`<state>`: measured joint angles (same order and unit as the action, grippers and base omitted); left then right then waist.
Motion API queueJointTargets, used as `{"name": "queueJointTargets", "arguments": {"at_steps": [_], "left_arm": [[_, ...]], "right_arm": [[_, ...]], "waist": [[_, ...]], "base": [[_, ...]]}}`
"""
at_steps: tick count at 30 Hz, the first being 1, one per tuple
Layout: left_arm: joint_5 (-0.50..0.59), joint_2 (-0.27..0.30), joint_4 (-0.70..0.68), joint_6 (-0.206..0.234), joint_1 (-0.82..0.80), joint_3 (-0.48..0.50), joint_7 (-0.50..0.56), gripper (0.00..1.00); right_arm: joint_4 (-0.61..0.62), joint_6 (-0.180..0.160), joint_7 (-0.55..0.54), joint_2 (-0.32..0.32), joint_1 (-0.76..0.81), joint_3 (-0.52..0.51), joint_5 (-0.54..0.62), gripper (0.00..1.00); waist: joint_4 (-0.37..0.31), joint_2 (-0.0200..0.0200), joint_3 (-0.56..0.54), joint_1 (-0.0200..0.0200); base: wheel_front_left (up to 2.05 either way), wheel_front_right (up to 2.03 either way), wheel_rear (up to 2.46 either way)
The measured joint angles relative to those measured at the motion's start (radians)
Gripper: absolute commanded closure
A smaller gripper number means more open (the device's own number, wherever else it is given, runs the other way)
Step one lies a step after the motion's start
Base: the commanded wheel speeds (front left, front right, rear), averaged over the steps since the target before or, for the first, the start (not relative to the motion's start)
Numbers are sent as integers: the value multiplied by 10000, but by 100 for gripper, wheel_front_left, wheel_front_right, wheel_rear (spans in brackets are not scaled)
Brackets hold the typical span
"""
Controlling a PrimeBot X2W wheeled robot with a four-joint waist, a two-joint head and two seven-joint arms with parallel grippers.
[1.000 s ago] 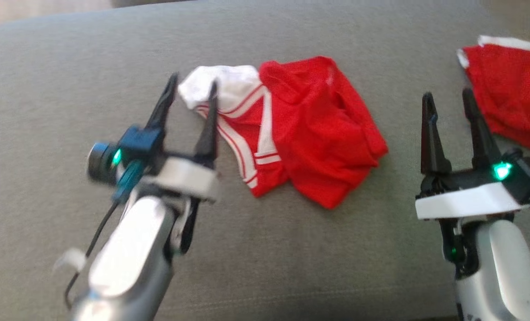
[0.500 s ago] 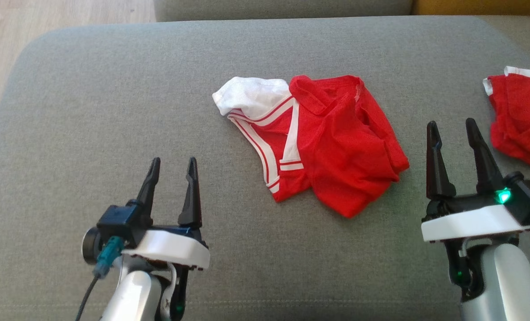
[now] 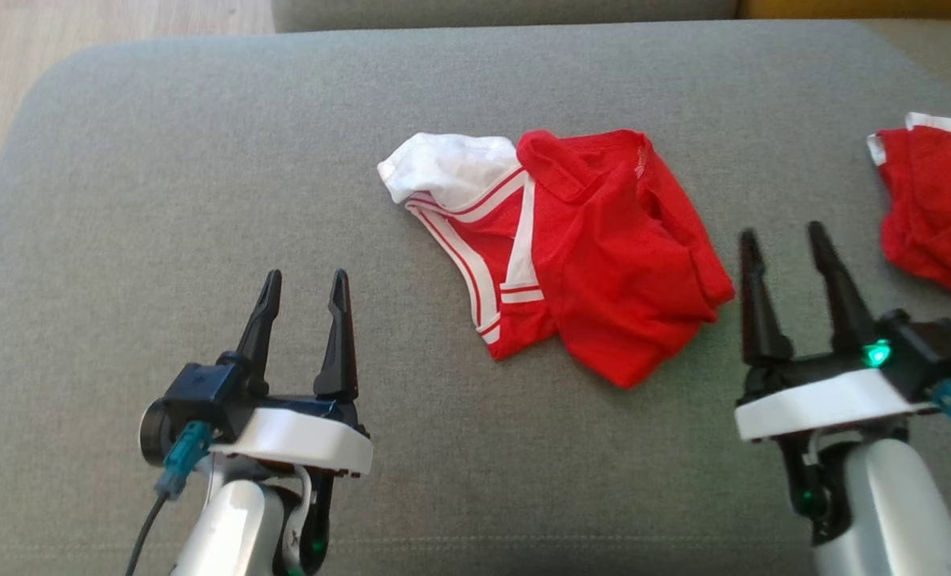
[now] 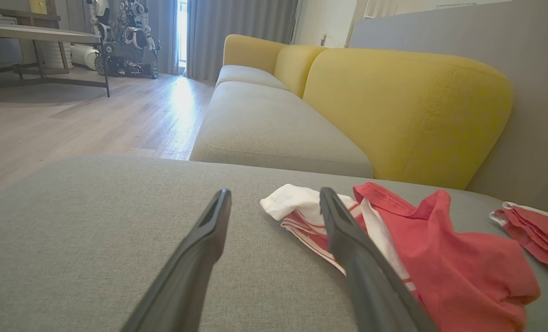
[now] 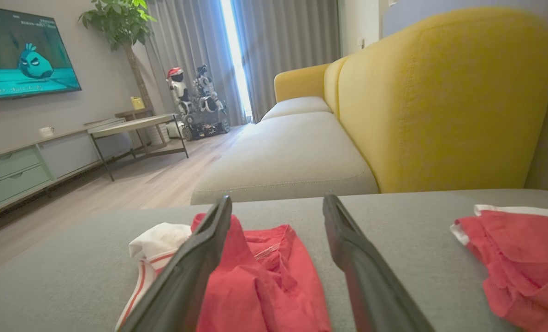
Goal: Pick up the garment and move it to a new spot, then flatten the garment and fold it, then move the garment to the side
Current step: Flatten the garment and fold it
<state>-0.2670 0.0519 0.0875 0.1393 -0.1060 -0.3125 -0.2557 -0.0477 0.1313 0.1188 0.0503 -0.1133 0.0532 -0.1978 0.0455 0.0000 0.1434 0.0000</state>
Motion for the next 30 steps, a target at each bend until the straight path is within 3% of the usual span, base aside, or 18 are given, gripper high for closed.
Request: {"name": "queueJointTargets", "arguments": {"at_steps": [7,10,23,27,28,29,30], "left_arm": [[-105,-4,0,-31,-86,-169,0,0],[-178,-25,48,-29,-373,-424,0,0],[-454,-35,134,90,-681,-871,0,0],[-470,-36,144,102,-690,-917,0,0],[-470,-36,146,104,-702,-926,0,0],[-470,-36,146,104,-709,-932,0,0],[-470,-36,146,105,-715,-932,0,0]], "right_arm": [[-800,0,-1377,88,-1034,796,-100,0],[-1377,0,-2458,698,-1962,1471,-665,0],[-2876,0,-3440,1605,-3521,1825,-2182,0],[-3145,0,-3664,1860,-3779,2364,-2790,0],[-3191,0,-3770,1916,-3817,2575,-2955,69],[-3206,0,-3802,1971,-3851,2778,-3062,100],[-3206,0,-3802,2031,-3895,2934,-3147,100]], "waist": [[253,0,323,0],[482,0,571,0],[1150,0,1108,0],[1242,0,1138,0],[1256,0,1137,0],[1262,0,1137,0],[1262,0,1137,0]], "base": [[0,0,0],[0,0,0],[0,0,0],[0,0,0],[0,0,0],[0,0,0],[0,0,0]]}}
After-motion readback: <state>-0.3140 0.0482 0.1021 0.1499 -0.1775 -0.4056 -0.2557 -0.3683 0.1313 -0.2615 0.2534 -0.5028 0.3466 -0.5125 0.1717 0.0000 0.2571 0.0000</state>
